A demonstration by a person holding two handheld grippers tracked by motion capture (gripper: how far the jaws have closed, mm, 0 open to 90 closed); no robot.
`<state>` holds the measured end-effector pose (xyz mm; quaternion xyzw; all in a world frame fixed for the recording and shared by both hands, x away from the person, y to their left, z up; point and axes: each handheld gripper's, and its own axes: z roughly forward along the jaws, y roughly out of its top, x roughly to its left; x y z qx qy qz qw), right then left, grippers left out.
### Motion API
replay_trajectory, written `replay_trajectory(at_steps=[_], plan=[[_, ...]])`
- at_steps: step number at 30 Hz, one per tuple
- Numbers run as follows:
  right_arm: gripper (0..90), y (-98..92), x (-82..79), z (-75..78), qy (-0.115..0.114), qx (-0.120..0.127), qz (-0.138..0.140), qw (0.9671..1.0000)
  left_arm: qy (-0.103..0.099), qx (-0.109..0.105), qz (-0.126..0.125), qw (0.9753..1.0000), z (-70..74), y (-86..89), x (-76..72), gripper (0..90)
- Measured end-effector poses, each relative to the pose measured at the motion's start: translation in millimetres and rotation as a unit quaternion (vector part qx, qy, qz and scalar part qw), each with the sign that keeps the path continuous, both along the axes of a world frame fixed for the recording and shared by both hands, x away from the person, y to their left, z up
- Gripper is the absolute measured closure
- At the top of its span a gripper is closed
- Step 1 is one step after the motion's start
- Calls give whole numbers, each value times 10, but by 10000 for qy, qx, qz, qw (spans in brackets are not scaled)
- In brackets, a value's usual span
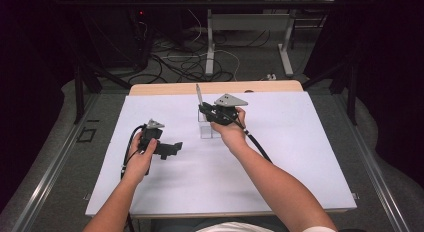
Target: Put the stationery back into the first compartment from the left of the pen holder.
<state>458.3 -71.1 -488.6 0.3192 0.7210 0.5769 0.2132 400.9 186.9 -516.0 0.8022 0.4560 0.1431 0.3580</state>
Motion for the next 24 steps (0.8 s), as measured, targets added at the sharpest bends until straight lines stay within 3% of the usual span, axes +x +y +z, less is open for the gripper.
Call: replay_trajectory(at_steps=[3,7,10,15,17,18,22,24], plan=[[792,15,14,-30,-30,-63,16,10000,-8,6,-34,10000,-2,-4,1,1],[681,-8,-5,-13,145,-70,-23,9999,23,-2,-13,10000,-1,0,-4,1],[619,-61,-23,17,75,-55,17,10000,15,-38,-20,10000,-7,0,-1,1],[519,-209,-108,79,29,-296,-7,9996,-18,-13,-5,10000,-9,13,1,1],[470,-279,-160,100,-4,-249,-7,9997,-16,-21,-24,10000,-13,22,3,1],[419,-308,-188,109,19,-221,-34,9997,-2,-26,-14,10000,-16,23,1,1],[223,-473,-318,141,371,-673,-139,9969,-54,-19,-35,10000,-23,33,-2,1],[183,-587,-390,113,459,-729,-192,9961,-22,-35,-4,10000,-20,39,-3,1]])
